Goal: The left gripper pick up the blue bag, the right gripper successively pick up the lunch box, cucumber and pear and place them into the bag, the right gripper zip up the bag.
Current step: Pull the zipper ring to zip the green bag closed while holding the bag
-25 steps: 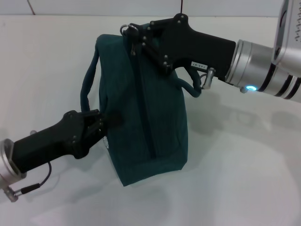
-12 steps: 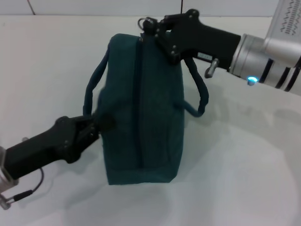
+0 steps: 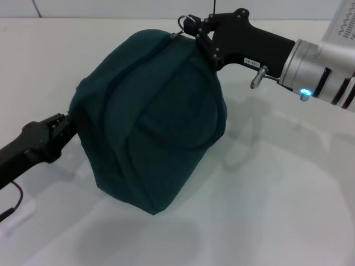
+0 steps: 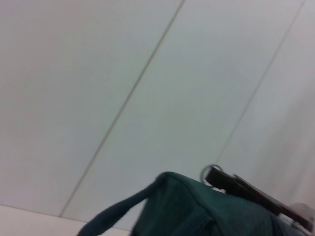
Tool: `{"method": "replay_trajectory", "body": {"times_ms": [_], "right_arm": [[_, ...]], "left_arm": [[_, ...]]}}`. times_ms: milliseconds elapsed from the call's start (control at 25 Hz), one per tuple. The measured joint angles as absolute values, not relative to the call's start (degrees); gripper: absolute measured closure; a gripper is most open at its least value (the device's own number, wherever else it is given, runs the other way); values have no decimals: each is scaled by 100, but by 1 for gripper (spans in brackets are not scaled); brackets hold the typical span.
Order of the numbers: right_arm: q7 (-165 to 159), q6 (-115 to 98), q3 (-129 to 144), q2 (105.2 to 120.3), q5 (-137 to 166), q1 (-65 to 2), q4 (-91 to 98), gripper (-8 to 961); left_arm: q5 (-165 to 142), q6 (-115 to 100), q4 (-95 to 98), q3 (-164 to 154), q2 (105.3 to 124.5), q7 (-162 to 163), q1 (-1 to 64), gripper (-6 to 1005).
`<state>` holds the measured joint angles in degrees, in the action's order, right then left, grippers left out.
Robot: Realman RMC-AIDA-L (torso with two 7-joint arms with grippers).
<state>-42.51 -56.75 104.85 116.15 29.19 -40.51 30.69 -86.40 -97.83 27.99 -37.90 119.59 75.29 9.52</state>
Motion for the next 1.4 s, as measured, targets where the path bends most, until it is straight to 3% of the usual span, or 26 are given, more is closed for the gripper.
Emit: {"method": "replay_trajectory", "body": {"times_ms": [360,920,1200,1400], "right_arm": [[-4266,-5687,10484,11602,2914,-3949,3089,878],[-4256,-5919,10406,11583,2913,-3741,3076,874],[-4254,-6034,10396,11583,2909,-3728,3051,871],[-4247,-6093,10385,11577,2908,-3712,3049,870]], "left_arm": [[-8667,-9817,2840,-3850,11942,7600,1138,950],[-8582,-9974,3493,-2790,11820,8949,1318,358],[-9173,-9943,4392,-2808,11346,10671,2126,114],[-10277,-9982,5361,-3130,11127,12159,2918,115]]}}
